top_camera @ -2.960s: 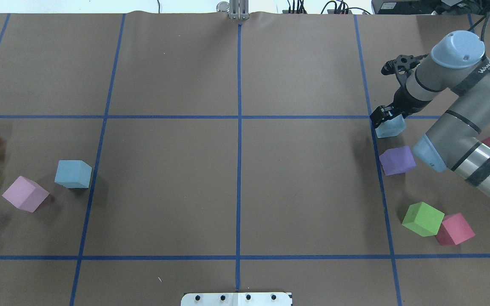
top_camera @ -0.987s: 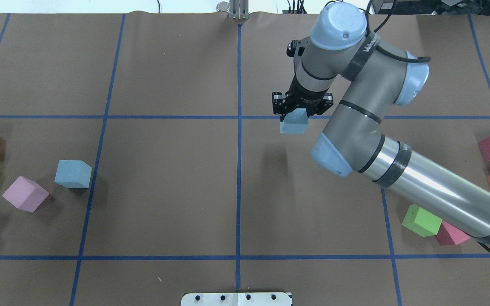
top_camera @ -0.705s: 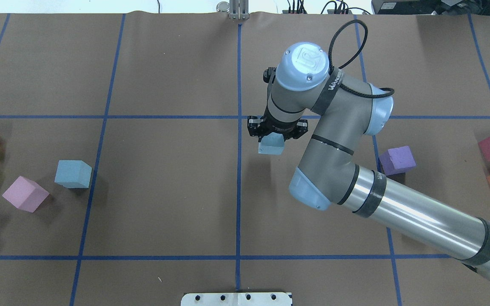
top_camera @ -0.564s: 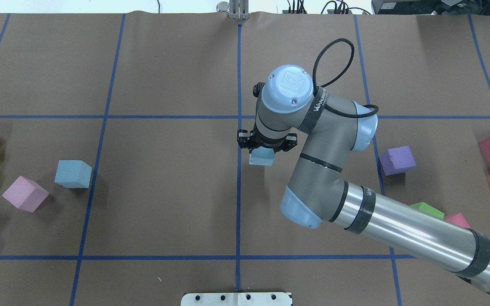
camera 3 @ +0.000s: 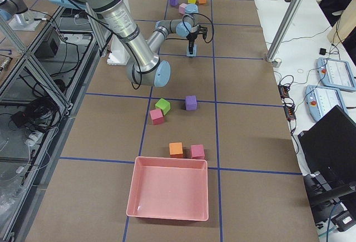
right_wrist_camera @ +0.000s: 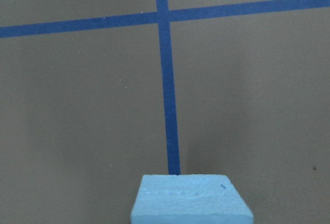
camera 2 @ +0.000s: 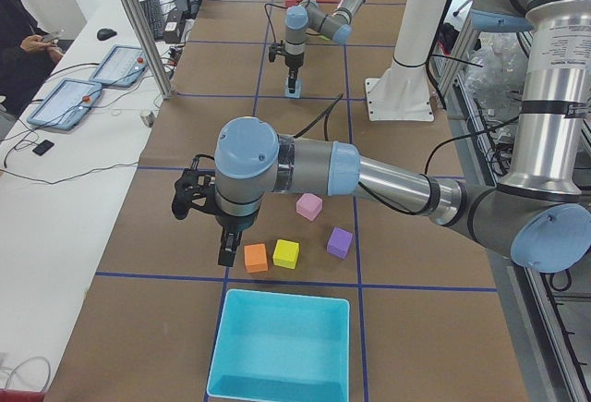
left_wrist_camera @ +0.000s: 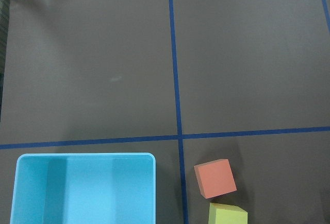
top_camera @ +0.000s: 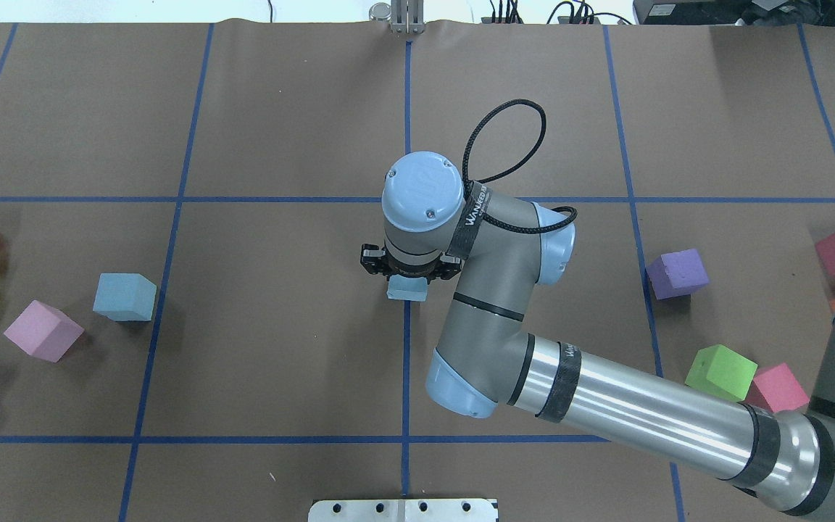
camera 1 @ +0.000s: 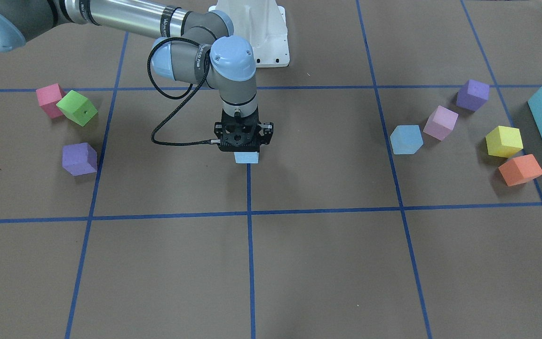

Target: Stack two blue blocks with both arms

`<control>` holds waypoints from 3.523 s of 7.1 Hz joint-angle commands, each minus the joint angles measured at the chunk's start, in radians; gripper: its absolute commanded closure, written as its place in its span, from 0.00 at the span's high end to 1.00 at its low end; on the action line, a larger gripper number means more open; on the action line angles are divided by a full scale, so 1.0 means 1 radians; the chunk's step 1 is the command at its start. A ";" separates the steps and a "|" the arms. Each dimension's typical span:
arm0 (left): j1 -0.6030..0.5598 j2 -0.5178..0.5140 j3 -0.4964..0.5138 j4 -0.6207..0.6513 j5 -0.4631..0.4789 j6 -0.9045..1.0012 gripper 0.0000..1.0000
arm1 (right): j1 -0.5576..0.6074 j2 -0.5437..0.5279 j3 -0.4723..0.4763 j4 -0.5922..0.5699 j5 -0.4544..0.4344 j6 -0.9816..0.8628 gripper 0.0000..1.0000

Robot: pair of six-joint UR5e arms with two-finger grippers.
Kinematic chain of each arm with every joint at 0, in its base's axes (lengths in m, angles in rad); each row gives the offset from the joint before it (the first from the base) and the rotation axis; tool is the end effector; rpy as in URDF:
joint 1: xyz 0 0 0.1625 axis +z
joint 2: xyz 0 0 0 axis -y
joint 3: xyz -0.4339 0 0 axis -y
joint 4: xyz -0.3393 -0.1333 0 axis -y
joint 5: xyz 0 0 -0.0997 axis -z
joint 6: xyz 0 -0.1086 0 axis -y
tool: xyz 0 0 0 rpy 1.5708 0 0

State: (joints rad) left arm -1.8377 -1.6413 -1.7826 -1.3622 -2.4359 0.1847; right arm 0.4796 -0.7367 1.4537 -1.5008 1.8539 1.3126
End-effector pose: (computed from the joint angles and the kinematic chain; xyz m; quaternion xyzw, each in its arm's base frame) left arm -0.1704 -0.4314 0.5637 0.1264 0.4008 -0.0218 0.9072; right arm -0.5925 -0.4242 0.2341 0.0153 -0.4010 0.0473 0.9147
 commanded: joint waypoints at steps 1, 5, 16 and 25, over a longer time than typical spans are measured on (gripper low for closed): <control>0.000 0.000 0.000 0.000 0.002 -0.001 0.98 | -0.012 0.008 -0.022 0.010 -0.033 0.000 0.62; 0.000 0.000 0.000 0.000 0.000 -0.001 0.98 | -0.013 0.010 -0.027 0.022 -0.036 -0.019 1.00; 0.647 -0.150 -0.020 -0.339 0.108 -0.926 0.98 | 0.957 -0.394 0.120 -0.289 0.455 -1.318 1.00; 0.988 -0.071 -0.008 -0.525 0.345 -1.180 0.98 | 1.060 -0.451 0.103 -0.315 0.453 -1.435 1.00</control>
State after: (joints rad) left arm -0.8733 -1.7220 -1.7848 -1.8871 -2.1034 -0.9948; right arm 1.5397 -1.1888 1.5612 -1.8162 2.3085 -0.1226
